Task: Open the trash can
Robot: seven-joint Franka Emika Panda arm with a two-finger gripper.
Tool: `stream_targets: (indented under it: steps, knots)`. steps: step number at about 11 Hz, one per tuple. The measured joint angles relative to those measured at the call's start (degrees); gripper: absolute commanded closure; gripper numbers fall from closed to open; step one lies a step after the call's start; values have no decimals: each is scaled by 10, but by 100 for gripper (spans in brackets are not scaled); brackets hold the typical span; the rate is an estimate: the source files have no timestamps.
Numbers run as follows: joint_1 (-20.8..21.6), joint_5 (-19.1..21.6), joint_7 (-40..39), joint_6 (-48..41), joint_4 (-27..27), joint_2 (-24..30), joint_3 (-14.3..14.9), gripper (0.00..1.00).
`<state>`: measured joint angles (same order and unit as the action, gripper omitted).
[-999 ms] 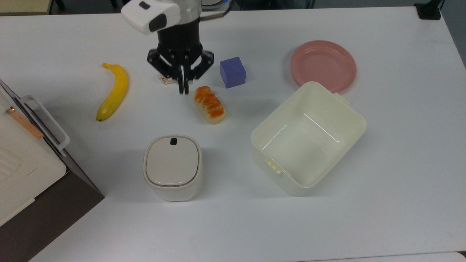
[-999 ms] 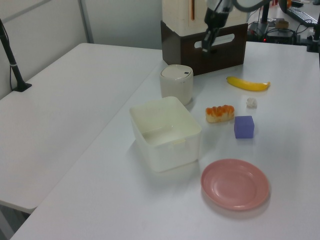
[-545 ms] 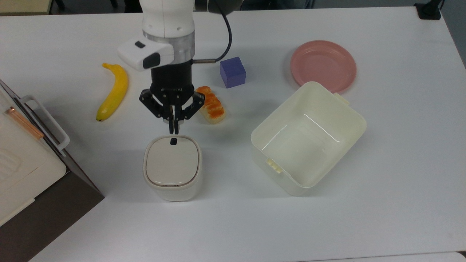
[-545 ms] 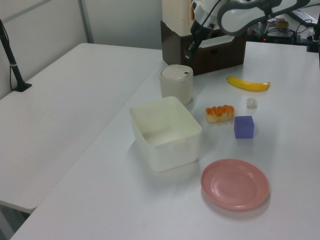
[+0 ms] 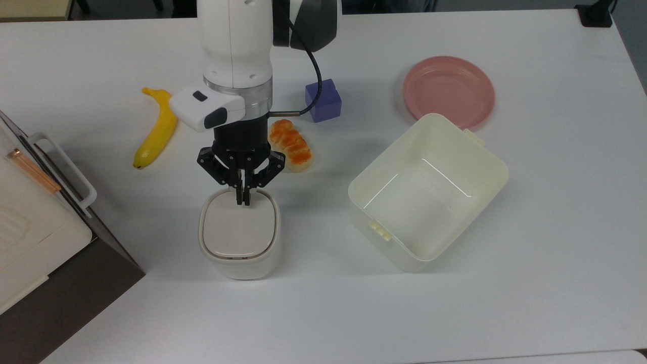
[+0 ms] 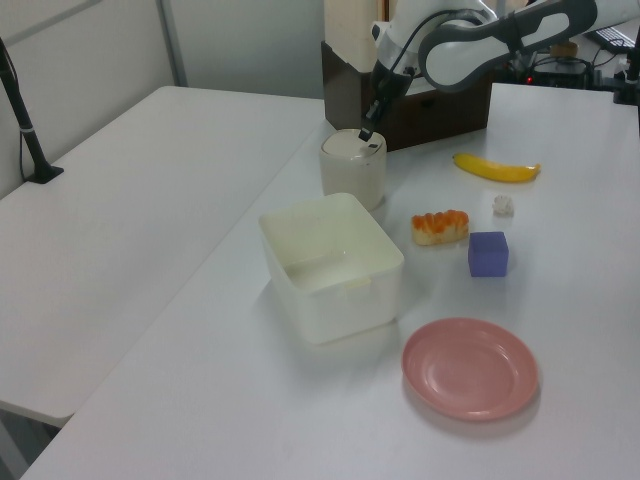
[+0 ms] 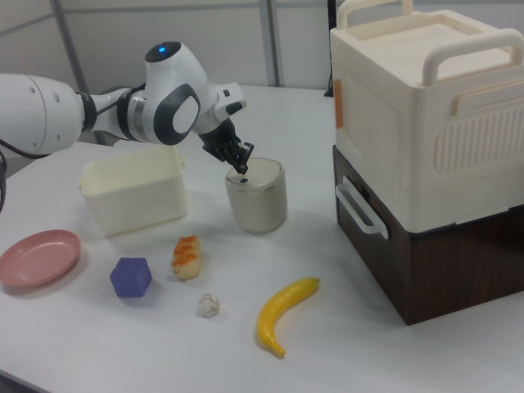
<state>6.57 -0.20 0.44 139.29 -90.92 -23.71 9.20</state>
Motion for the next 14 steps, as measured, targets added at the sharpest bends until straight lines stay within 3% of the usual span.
stream_targets:
  steps: [4, 6, 7, 8, 9, 14]
  knots:
    - [0, -1, 0, 2, 4, -14, 0, 86]
    - [-1, -1, 0, 2, 8, -10, 7, 71]
    - [-2, -1, 1, -2, 11, 0, 13, 51]
    - [-3, -1, 1, -26, 12, 12, 15, 22]
    - [-3, -1, 1, -68, 15, 28, 17, 0]
    - [-3, -1, 1, -297, 17, 126, 20, 0]
